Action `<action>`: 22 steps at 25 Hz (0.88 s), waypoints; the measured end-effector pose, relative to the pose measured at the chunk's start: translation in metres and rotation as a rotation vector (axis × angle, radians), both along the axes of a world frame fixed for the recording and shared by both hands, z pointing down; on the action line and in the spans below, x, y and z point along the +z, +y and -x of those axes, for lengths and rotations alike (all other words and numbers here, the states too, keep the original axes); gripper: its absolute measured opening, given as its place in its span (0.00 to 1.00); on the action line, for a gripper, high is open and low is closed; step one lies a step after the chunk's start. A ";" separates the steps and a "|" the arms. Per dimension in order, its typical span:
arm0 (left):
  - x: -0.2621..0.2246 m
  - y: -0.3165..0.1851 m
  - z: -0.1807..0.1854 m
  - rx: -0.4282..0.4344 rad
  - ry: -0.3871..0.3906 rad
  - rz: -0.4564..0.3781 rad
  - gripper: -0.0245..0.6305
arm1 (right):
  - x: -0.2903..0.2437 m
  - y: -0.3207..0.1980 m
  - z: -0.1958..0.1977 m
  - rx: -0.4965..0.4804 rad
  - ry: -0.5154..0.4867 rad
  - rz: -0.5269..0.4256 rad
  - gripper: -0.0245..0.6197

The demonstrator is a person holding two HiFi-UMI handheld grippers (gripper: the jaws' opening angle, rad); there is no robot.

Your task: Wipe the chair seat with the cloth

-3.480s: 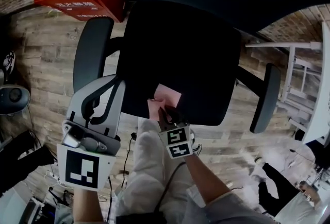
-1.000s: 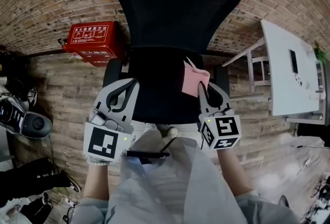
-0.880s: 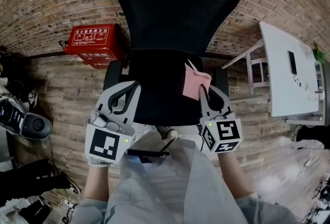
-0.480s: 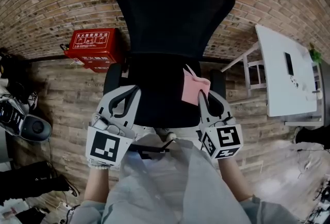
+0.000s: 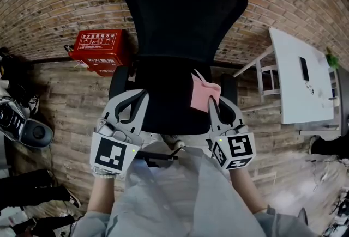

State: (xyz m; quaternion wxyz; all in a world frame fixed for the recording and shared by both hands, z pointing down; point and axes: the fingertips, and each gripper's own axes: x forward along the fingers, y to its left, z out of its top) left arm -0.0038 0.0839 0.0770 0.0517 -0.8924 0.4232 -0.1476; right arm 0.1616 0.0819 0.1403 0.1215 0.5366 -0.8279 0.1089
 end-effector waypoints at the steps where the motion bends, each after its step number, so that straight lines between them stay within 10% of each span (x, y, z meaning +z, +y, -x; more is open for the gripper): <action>1: 0.000 0.000 -0.001 0.001 0.001 -0.001 0.07 | -0.001 0.000 0.000 -0.001 0.002 -0.002 0.12; 22: 0.004 0.001 -0.009 0.010 0.006 0.008 0.07 | 0.003 0.002 -0.007 0.001 0.020 0.005 0.12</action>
